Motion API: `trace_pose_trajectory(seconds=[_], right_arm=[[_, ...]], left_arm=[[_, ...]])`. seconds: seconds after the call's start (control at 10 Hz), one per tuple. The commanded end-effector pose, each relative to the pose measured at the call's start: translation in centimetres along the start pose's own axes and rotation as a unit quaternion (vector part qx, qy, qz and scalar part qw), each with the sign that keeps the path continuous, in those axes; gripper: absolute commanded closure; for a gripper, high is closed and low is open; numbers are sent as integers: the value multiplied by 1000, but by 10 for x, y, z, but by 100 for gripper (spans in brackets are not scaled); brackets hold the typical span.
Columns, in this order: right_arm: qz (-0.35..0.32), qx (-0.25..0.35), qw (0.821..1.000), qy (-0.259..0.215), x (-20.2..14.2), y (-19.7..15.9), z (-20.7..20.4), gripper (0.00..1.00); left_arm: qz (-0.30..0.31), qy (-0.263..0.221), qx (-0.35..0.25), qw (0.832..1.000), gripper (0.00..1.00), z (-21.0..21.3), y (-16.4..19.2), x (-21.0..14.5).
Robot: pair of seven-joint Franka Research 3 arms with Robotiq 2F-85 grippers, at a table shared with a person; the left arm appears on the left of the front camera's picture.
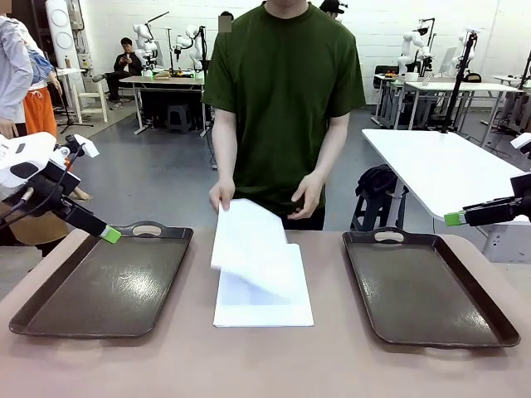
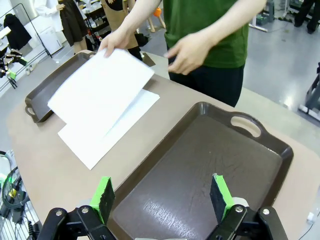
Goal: Sort the A4 documents.
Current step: Receive the A4 Paper.
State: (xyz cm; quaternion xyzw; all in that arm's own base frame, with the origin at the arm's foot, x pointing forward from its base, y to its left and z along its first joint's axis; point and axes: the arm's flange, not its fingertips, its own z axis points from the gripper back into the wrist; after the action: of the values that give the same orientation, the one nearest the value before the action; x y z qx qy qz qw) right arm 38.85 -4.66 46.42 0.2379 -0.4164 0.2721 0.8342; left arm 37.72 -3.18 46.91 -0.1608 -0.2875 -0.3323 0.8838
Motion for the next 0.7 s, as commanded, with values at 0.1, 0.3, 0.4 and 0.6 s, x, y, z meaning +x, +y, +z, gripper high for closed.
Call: trace_pose_trajectory(seconds=[0.1,0.3,0.4,0.6], right_arm=[[3,6,1000,-4,-1,1,-1,0],[3,6,1000,-4,-1,1,-1,0],[3,6,1000,-4,-1,1,-1,0],[3,6,1000,-4,-1,1,-1,0]], left_arm=[[-7,-8,-1,1000,0,-1,3,-2],[-7,-8,-1,1000,0,-1,3,-2],[-7,-8,-1,1000,0,-1,3,-2],[-7,-8,-1,1000,0,-1,3,-2]])
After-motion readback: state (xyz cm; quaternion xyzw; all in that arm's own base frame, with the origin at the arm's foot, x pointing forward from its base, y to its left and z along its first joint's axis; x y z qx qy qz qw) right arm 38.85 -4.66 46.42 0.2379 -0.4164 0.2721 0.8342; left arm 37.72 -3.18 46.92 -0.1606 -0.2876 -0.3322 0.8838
